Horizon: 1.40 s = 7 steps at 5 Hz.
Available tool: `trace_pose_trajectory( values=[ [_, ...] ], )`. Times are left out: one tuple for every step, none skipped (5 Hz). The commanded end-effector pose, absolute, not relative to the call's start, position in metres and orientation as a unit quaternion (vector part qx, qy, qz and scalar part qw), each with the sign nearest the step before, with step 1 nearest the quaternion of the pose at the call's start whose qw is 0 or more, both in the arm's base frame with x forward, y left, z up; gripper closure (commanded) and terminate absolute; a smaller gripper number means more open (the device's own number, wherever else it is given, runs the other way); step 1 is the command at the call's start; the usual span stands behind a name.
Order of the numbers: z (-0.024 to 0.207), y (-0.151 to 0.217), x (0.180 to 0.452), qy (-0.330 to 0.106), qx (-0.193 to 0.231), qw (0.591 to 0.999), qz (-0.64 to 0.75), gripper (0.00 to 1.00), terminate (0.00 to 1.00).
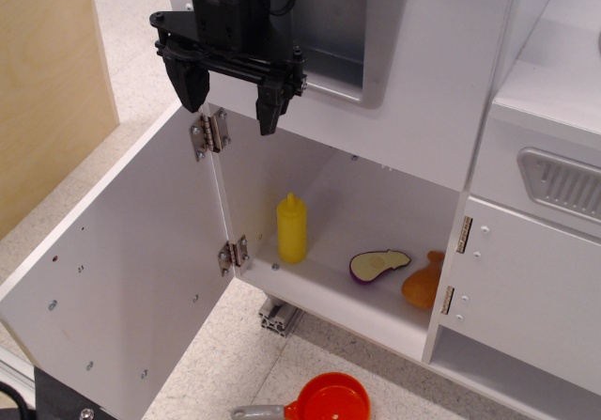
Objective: Close low fridge
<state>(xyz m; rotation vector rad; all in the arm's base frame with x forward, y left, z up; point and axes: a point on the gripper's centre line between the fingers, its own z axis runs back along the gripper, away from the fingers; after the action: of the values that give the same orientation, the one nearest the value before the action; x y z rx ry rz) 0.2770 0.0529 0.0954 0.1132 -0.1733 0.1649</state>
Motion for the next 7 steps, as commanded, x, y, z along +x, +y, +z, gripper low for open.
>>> trace_pose_trajectory(
  values=[
    [0.095,0.053,0.277,-0.086,0.056,0.991,0.082,0.00,0.00],
    [0.097,0.069,0.255,-0.084,0.057,0.992,0.075,0.00,0.00],
    [0.089,0.090,0.239,-0.071,0.063,0.994,0.054,0.00,0.00],
    [0.069,0.119,0.224,-0.062,0.070,0.995,0.030,0.00,0.00],
    [0.055,0.140,0.215,-0.076,0.084,0.993,0.012,0.00,0.00],
    [0.047,0.151,0.211,-0.084,0.088,0.993,0.008,0.00,0.00],
    [0.036,0.152,0.211,-0.076,0.086,0.993,0.018,0.00,0.00]
  ],
)
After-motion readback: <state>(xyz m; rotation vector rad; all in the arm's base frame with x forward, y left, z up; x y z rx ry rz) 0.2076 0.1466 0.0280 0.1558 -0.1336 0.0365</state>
